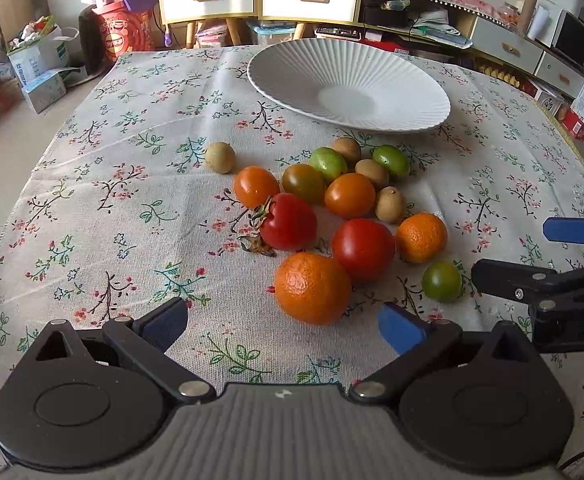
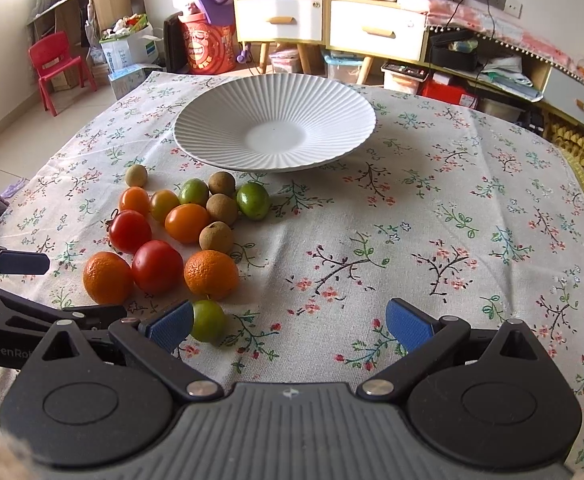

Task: Organize fruits
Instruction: 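Grasp the large orange with the left tool while the right tool grasps a small orange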

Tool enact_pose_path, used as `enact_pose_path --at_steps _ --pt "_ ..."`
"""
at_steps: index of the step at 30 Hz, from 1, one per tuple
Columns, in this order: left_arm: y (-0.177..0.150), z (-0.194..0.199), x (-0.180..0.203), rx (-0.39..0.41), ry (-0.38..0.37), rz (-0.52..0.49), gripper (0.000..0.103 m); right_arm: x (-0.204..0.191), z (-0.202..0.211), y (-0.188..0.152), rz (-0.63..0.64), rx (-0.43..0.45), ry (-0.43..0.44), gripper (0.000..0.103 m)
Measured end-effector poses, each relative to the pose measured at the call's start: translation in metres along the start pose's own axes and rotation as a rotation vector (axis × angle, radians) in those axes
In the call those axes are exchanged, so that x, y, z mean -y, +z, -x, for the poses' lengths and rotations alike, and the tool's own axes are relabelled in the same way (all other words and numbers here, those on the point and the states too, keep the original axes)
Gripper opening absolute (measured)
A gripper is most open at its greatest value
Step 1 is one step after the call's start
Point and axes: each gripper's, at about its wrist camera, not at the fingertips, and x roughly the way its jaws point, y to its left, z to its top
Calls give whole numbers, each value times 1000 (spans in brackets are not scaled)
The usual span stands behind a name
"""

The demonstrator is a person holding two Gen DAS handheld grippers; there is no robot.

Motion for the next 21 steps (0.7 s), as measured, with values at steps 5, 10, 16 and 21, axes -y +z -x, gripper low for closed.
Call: enact_pose_path --at_steps 5,10,16,21 --pt "-2 -3 -12 26 -51 40 95 3 -11 -3 -33 -40 132 98" --pt "-4 -6 -18 34 -118 84 77 6 -13 0 -69 -22 240 86" --pt "-4 -9 -20 55 -174 99 62 9 -20 1 -93 -9 298 71" --pt "-4 -11 -18 65 -205 70 50 11 -28 1 -87 16 315 61"
